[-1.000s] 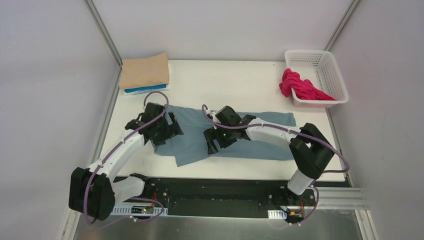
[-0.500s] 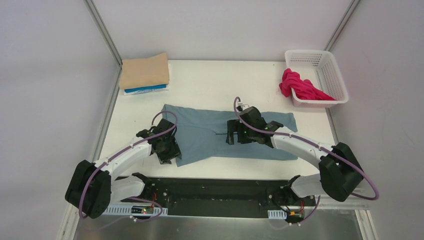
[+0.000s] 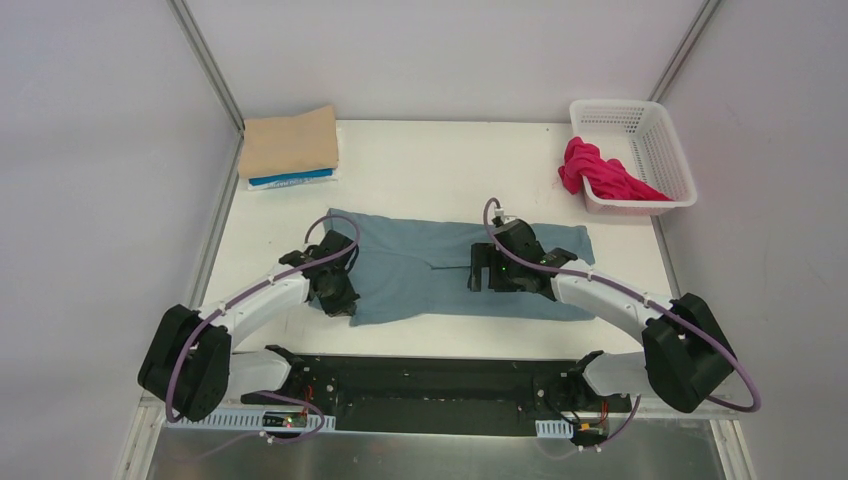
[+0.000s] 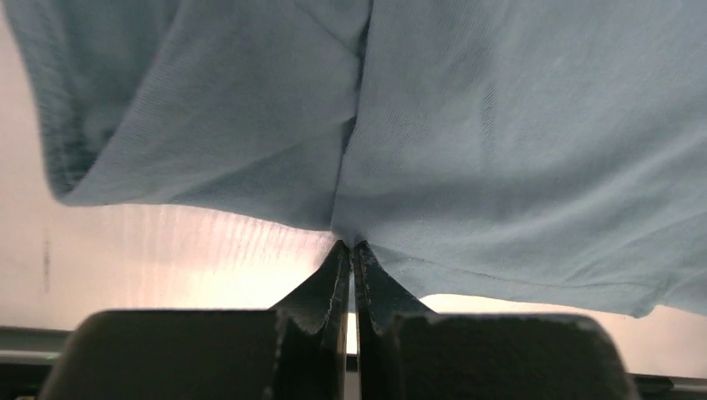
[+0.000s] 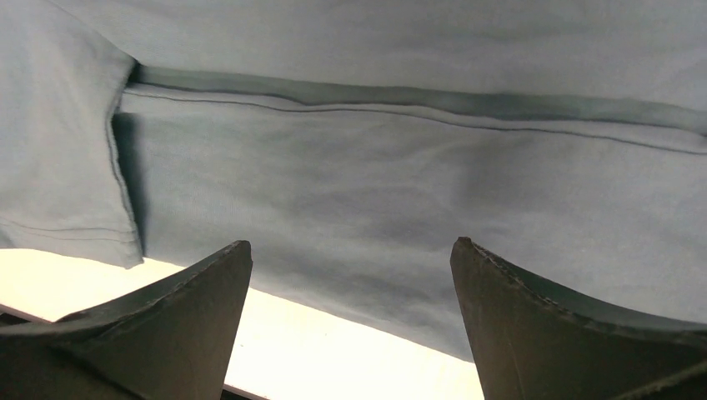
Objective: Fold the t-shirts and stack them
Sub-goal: Fold the other side of the tshirt into a rectangle
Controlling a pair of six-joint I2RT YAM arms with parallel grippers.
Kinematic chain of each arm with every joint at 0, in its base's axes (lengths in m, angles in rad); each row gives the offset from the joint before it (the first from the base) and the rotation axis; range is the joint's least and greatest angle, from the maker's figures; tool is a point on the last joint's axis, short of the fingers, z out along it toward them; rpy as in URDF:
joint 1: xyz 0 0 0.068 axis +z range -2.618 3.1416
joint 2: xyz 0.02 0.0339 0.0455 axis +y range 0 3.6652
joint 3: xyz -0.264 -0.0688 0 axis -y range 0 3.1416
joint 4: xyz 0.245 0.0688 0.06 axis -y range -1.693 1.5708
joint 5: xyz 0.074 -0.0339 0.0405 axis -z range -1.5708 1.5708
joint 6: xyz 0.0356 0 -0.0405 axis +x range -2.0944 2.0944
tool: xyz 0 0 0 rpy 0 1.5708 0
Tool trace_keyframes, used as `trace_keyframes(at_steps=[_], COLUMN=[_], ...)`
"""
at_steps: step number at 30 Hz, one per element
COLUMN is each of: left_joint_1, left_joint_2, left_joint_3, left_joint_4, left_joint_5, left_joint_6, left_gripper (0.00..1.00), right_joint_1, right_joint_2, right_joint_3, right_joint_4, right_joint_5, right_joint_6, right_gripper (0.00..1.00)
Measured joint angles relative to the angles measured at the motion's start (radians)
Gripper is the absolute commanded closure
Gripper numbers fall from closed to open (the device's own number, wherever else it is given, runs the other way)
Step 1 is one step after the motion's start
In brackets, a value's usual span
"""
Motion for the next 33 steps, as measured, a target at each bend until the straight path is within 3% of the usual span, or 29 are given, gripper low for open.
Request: trace_keyframes(at_steps=[9,16,19,21,23,27,29,33], left_joint_1=[0.005,0.076,0.095,0.101,0.101,0.101,0.101,0.101], left_joint_2=[0.058,0.119,0.151,0.172,0.181,0.158,0.108,-0.052], left_joint_3=[0.147,0.187,0.19,0.198,0.208,0.222,0.227,0.275], left_joint_4=[-0.107,-0.152,-0.156,-0.165,-0.173,-0.197,-0.217,-0.267], left_joint_5=[-0.117,-0.192,-0.21,-0.216,-0.215,-0.2,-0.19,-0.185], left_joint_6=[0.052,0.087,0.087,0.095,0.109,0.123,0.126,0.122], left_gripper=[1.0,1.0,0.88,0.73,0.54,0.27,0.04,0.01], right_joint_1=[-0.026,-0.04,-0.044,-0.045,-0.045,-0.045,-0.045,-0.051], right_joint_2=[0.0,0.0,0.0,0.0,0.0,-0.006,-0.024,-0.101], right_joint_3=[-0.008,-0.008,-0.008,-0.008,-0.008,-0.008,-0.008,-0.007], right_joint_4=[-0.013,-0.019,-0.022,-0.023,-0.023,-0.036,-0.047,-0.067], right_joint_5=[0.002,0.001,0.0,-0.002,-0.003,-0.006,-0.006,0.005], right_joint_6=[-0.002,-0.005,-0.006,-0.006,-0.006,-0.009,-0.008,0.001], right_gripper=[0.07,0.07,0.07,0.07,0.07,0.04,0.01,0.0])
